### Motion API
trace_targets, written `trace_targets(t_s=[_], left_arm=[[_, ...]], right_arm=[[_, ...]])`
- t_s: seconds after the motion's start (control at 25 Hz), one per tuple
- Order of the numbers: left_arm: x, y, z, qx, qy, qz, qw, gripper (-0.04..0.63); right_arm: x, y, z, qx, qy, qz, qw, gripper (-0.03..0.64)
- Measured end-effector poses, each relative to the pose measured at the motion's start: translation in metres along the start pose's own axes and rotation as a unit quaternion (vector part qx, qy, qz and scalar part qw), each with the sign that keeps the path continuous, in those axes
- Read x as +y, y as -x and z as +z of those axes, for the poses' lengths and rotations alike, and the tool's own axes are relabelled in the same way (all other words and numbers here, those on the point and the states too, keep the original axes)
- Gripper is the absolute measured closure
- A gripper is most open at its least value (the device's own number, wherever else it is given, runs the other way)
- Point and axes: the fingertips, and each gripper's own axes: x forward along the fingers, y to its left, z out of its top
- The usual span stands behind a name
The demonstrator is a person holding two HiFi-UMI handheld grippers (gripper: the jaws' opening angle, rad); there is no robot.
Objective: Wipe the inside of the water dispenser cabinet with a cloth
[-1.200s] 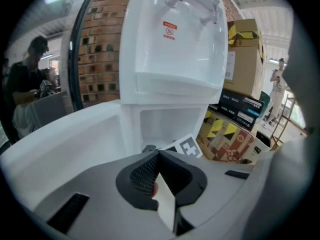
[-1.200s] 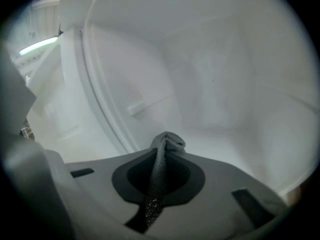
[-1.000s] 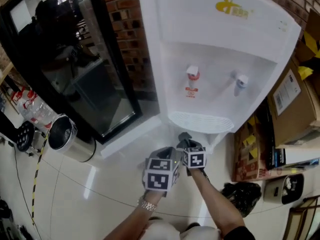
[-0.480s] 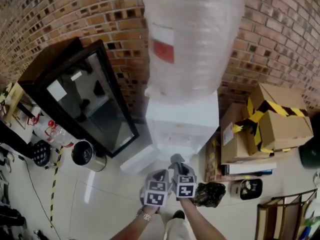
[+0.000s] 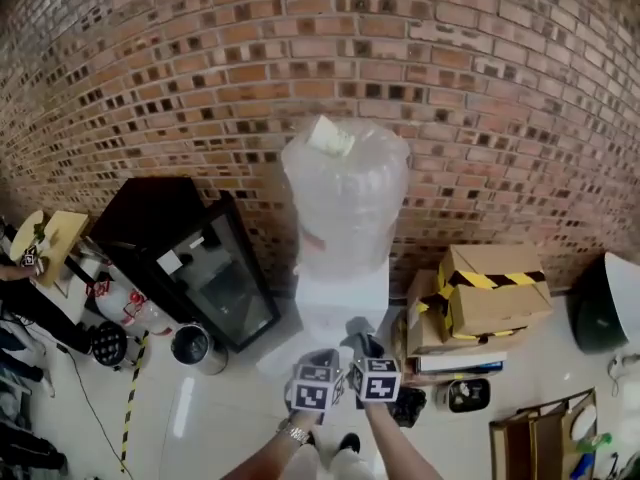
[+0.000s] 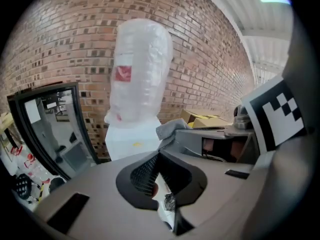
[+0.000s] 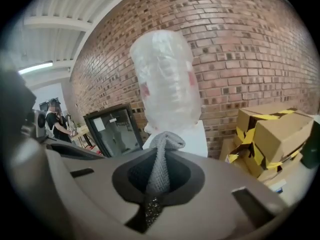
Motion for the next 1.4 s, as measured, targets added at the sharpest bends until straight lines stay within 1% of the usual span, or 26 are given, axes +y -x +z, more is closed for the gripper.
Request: trace_targets(t_s=[0.16, 0.24, 0.36, 0.48, 0.64, 0.8, 0.96, 1.16, 1.32, 1.4], left_arm=[[-0.027, 0.029, 0.031, -0.023, -0.006, -0.001, 0.9997, 0.594], [-0.035, 0.044, 0.033, -0.031, -0.006, 0.002, 0.9995, 0.594], [-0.035, 0.064, 0.025, -0.025, -0.012, 0.017, 0.9995, 0.594], [-0.030, 0.078, 0.024, -0.022, -0.015, 0.023, 0.9994, 0.595], [-0.031, 0.101, 0.022, -0.028, -0.011, 0.000, 0.9995, 0.594], [-0.029, 0.140, 0.012, -0.032, -0.018, -0.017, 0.9992, 0.594], [-0.022, 0.180, -0.005, -0.037, -0.025, -0.026, 0.9987, 0.594], [-0.016, 0.207, -0.023, -0.031, -0.031, -0.021, 0.9988, 0.594], [-0.007, 0.208, -0.013, -0.035, -0.033, 0.002, 0.9989, 0.594], [-0.009, 0.207, -0.012, -0.036, -0.032, 0.009, 0.9988, 0.594]], right_arm=[[0.009, 0.043, 0.030, -0.018, -0.013, 0.028, 0.999, 0.603], [0.018, 0.060, 0.032, -0.021, -0.006, 0.045, 0.999, 0.603], [0.032, 0.076, 0.026, -0.018, -0.008, 0.059, 0.998, 0.603], [0.046, 0.087, 0.017, -0.014, -0.016, 0.056, 0.998, 0.603], [0.067, 0.108, 0.008, -0.019, -0.011, 0.042, 0.999, 0.603], [0.100, 0.136, -0.007, -0.029, -0.016, 0.030, 0.999, 0.603], [0.135, 0.159, -0.018, -0.040, -0.006, 0.020, 0.999, 0.603], [0.160, 0.178, -0.027, -0.039, 0.011, 0.025, 0.999, 0.603], [0.159, 0.178, -0.012, -0.040, 0.031, 0.027, 0.998, 0.603], [0.154, 0.180, -0.013, -0.034, 0.032, 0.029, 0.998, 0.603]])
